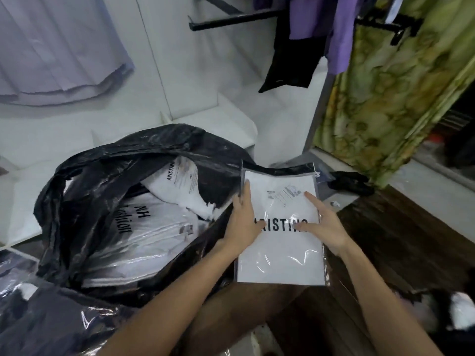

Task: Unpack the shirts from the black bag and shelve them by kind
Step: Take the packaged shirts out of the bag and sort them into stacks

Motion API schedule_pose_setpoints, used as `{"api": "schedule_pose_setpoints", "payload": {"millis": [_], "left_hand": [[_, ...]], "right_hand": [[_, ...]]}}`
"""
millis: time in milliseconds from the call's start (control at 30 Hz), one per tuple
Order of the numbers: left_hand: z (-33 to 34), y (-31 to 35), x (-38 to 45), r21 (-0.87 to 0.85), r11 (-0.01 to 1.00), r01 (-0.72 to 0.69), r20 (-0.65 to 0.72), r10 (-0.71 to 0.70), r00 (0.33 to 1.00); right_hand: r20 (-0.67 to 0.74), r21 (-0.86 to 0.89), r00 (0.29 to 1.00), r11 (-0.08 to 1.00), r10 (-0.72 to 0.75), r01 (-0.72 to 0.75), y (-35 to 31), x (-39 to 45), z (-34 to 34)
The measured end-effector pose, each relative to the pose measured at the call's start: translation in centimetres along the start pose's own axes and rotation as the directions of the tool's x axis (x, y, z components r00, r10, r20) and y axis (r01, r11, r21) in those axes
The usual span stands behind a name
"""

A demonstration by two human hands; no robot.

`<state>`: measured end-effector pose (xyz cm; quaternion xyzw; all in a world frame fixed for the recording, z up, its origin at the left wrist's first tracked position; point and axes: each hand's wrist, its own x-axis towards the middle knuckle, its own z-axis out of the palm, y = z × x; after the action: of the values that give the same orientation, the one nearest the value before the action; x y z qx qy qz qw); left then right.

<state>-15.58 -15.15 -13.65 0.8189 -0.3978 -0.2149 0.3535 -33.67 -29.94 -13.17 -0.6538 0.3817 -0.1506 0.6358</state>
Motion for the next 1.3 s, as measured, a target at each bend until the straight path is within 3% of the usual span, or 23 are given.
{"api": "schedule_pose_setpoints", "payload": {"millis": [167,300,400,533,600,667,767,867,967,1167,1233,1300], "left_hand": [[6.9,-1.2,-1.1,0.463,0.881,-0.097,0.126,0.042,0.991],[9.2,-2.3,-1.1,0.684,0.721,-0.11,0.228,-0.068,0.971],[8.5,-2.0,-0.6,0.696,0.708,-0.115,0.256,-0.096,0.962],[5.2,-1.3,0.1,0.517,0.842,-0.155,0.162,0.081,0.983],[3.1,-1.5,0.6,0.377,0.912,-0.163,0.014,0.17,0.985],[1.0,-2.1,0.9,0.261,0.953,-0.154,-0.132,0.193,0.972],[-2.6,-3.3,1.2,0.087,0.991,-0.097,-0.291,0.119,0.949],[-6.5,-6.1,0.8,0.011,1.0,-0.028,-0.391,0.03,0.92],[-10.2,-9.6,-0.6,-0.017,0.996,0.091,-0.424,-0.09,0.901],[-15.6,-14.9,-4.2,0.097,0.951,0.295,-0.503,-0.209,0.839],[-16.8,-15.7,-5.3,0.159,0.929,0.334,-0.481,-0.222,0.848],[-17.7,-16.4,-6.2,0.246,0.903,0.353,-0.37,-0.249,0.895]], "right_hand": [[-0.135,-0.089,0.982,0.986,0.131,-0.144,6.6,-1.1,-2.1],[-0.281,-0.204,0.928,0.93,0.243,-0.305,11.4,-1.3,-1.9],[-0.339,-0.339,0.907,0.867,0.25,-0.366,12.4,-0.8,-1.1],[-0.4,-0.585,0.898,0.704,0.182,-0.403,11.6,0.4,0.0],[-0.39,-0.645,0.916,0.681,0.097,-0.347,10.2,1.2,0.8],[-0.303,-0.644,0.953,0.736,0.007,-0.211,8.1,2.3,2.0],[-0.124,-0.602,0.977,0.796,-0.175,0.066,4.6,4.2,5.0],[-0.015,-0.508,0.936,0.809,-0.352,0.297,0.8,5.6,8.8],[0.084,-0.495,0.882,0.749,-0.464,0.441,-2.6,6.6,12.9],[0.376,-0.408,0.78,0.667,-0.5,0.624,-6.3,7.3,21.4],[0.463,-0.369,0.744,0.658,-0.482,0.656,-6.6,7.4,24.1],[0.554,-0.342,0.703,0.648,-0.445,0.68,-6.7,7.6,26.6]]}}
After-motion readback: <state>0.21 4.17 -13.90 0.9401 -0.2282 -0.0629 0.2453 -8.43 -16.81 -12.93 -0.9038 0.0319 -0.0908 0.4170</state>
